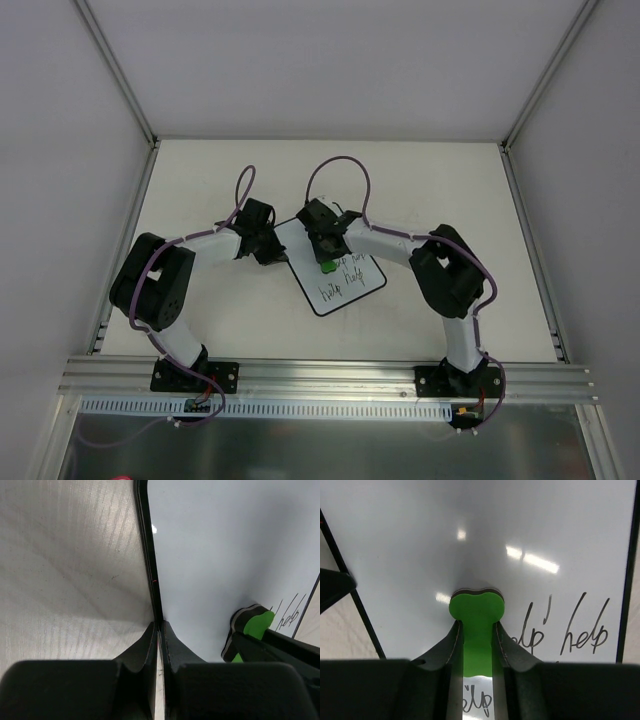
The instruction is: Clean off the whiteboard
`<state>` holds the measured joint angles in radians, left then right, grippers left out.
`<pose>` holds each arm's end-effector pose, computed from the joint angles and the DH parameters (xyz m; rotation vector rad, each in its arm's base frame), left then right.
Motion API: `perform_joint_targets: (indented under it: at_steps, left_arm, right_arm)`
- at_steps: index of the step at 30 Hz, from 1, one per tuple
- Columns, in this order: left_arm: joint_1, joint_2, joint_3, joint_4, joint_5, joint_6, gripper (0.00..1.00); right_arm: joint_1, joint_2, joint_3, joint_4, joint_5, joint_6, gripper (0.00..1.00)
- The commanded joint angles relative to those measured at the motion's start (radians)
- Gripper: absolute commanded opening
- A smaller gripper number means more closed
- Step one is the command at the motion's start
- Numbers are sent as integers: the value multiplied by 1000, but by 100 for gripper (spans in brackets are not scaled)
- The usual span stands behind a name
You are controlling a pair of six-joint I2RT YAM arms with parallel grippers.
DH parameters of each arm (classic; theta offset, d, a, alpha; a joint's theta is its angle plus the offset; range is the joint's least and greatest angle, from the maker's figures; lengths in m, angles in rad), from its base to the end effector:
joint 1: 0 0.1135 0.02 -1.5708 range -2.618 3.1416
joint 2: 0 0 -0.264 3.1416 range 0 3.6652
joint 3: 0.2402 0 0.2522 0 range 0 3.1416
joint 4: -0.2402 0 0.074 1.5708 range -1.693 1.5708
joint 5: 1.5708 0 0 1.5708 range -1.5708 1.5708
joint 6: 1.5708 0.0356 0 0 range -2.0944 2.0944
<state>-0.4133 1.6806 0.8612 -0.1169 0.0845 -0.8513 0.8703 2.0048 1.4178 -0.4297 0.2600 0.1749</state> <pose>0.2963 -0.1332 0.1497 -0.5326 2.5602 -0.5966 0.2811 0.3192 0.1751 -0.7752 2.4156 0.0726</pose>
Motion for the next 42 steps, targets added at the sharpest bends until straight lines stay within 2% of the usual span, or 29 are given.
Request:
perform_joint_targets:
  at_steps: [1,16,20,31,35,42]
  left_arm:
    - [-4,59,-67,-204,-88,74,0]
    - [8,50,-83,-204,-88,80,0]
    - [8,50,-80,-205,-88,78,0]
    - [8,62,-70,-202,-60,81,0]
    - [8,59,-71,-204,-60,83,0]
    - [14,57,-79,-202,-57,87,0]
  right_arm:
    - [-37,25,7,-20,22,-29,0]
    - [-197,-1,-71,-21,58,-40,0]
    - [-176,-1,-60,-21,19,-43,0]
    - [16,18,-42,9,-87,14,0]
    - [12,11,-65,6,-53,15,0]
    - [-85,-43,-154,8,4,21,0]
